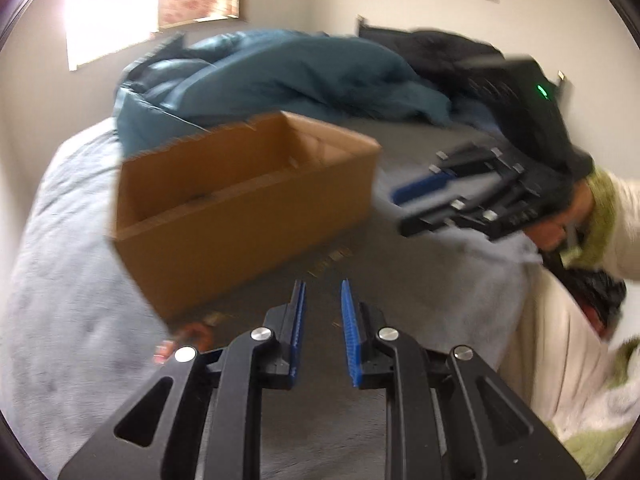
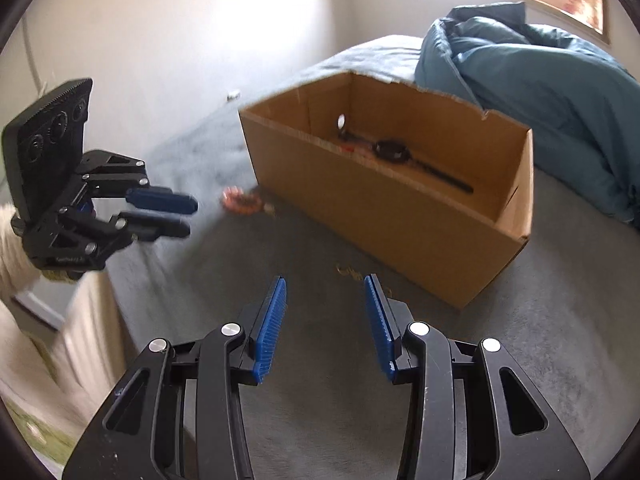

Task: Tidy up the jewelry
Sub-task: 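Move both tools out of the box to the gold charms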

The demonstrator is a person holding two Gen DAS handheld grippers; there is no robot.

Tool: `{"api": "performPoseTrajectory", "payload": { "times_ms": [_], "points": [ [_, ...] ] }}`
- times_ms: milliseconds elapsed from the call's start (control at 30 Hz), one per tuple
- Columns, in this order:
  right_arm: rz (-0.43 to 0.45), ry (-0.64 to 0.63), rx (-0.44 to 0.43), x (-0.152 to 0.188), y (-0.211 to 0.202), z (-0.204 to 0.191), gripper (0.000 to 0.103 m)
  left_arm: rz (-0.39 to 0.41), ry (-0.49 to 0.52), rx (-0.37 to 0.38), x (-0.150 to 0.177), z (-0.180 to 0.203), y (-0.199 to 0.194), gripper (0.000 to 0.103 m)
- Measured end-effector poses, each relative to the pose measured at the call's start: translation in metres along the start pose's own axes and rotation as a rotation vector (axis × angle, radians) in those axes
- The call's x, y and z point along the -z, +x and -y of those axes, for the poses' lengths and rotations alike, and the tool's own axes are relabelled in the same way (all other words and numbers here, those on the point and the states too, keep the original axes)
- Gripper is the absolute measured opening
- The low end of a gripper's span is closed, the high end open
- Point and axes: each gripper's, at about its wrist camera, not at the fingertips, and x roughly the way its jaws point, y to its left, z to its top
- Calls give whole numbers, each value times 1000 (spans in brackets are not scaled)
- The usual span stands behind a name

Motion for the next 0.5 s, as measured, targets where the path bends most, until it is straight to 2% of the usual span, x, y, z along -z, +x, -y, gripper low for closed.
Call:
{"api": "performPoseTrajectory", "payload": {
  "times_ms": [100,233,500],
  "points": [
    [-32,-20,-2,5,21,13,39,-44,14,46,9,7,28,17],
    [-58,-43,-5,9,46,29,37,-101,31,65,14,11,61,17],
    [-94,-150,-19,13,76,39,32,-165,71,55,15,9,91,20]
  ]
}}
